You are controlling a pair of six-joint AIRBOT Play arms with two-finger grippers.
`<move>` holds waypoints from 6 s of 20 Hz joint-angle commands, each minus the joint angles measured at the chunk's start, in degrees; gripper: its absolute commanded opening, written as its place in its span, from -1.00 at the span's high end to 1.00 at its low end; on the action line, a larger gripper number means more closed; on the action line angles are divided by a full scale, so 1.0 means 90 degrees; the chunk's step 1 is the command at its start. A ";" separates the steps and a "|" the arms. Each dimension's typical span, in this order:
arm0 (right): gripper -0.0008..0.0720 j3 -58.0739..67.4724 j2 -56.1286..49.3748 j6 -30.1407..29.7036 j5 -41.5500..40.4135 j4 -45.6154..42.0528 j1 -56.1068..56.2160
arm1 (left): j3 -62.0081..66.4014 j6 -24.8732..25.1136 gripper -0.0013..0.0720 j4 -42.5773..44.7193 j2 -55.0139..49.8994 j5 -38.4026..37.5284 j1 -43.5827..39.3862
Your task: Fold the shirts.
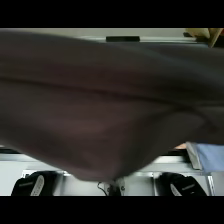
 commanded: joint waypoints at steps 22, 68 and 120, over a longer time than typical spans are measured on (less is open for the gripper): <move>-0.55 -0.2004 -0.6635 0.1027 -0.3014 0.2290 -0.0066 | -0.3123 0.0146 -0.31 -0.0539 -0.5506 0.0357 -0.0117; 0.75 -0.4930 -0.5646 -0.1528 -0.2171 0.4898 -0.1554 | -0.6382 0.2047 0.87 -0.1547 -0.3322 -0.0257 0.1627; 0.75 -0.1739 -0.6834 -0.1103 -0.0554 0.3320 -0.1593 | -0.1919 0.1817 0.86 -0.0792 -0.7237 -0.0260 -0.0119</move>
